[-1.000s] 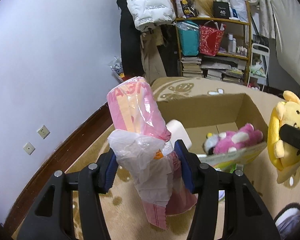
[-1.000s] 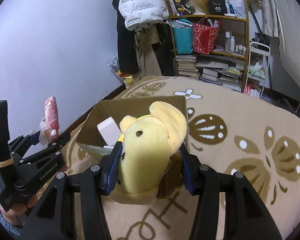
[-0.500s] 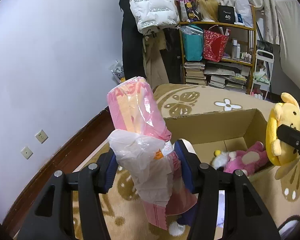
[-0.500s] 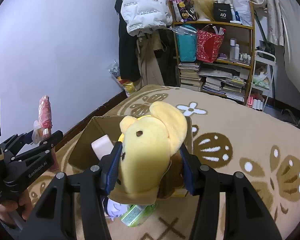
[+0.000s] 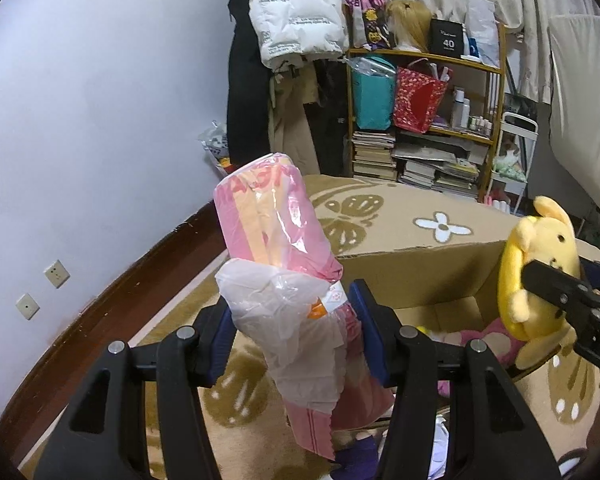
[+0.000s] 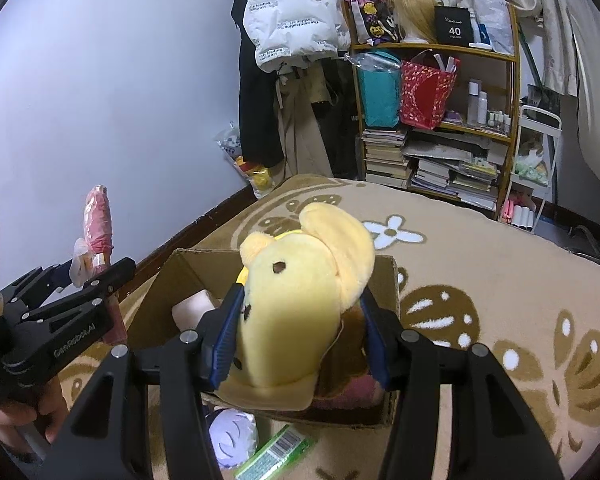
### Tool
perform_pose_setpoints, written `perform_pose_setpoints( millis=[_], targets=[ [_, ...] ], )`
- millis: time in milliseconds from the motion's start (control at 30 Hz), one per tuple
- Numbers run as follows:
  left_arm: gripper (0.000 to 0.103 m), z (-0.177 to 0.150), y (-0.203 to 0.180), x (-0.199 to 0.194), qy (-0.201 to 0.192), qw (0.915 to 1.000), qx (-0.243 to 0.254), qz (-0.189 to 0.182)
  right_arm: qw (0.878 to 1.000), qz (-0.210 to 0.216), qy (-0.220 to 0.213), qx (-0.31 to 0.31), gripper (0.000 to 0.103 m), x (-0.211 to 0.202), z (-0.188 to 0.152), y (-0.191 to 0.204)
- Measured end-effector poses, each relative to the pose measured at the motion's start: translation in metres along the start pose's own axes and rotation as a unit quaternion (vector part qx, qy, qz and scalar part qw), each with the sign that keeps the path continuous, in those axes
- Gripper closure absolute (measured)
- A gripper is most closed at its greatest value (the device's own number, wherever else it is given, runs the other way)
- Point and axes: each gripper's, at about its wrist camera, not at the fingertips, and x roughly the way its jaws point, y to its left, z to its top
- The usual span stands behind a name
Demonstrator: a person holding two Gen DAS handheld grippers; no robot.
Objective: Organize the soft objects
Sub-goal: 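Lift the pink pack and yellow plush and carry both over the box, then open both tools to drop the pink pack and yellow plush into the box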
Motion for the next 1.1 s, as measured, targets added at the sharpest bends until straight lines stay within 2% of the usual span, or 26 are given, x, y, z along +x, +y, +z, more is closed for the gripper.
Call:
perform_pose_setpoints(
  millis=[300,467,800,1100],
  targets=[
    [0.05,-0.007,-0.017,0.01,0.013,0.9994,0.029,-0.012,1.0,0.015,-0.017,0.013,0.043,0.006,0.001,-0.002],
    [0.049,-0.014,-0.029,0.015,0.02,0.9985,0.05,-0.006,1.0,0.016,-0.004,0.022,0.042,0.017,-0.004,-0.005],
    [0.05,-0.013,-0.033,0.01,0.015,0.9982,0.043,-0.038,0.999,0.012,0.012,0.036,0.036,0.028,-0.013,-0.009],
    [0.047,-0.017,-0.032,0.013,0.029,0.9981,0.055,-0.005,0.999,0.011,0.018,0.036,0.031,0.025,-0.014,-0.009]
  ],
)
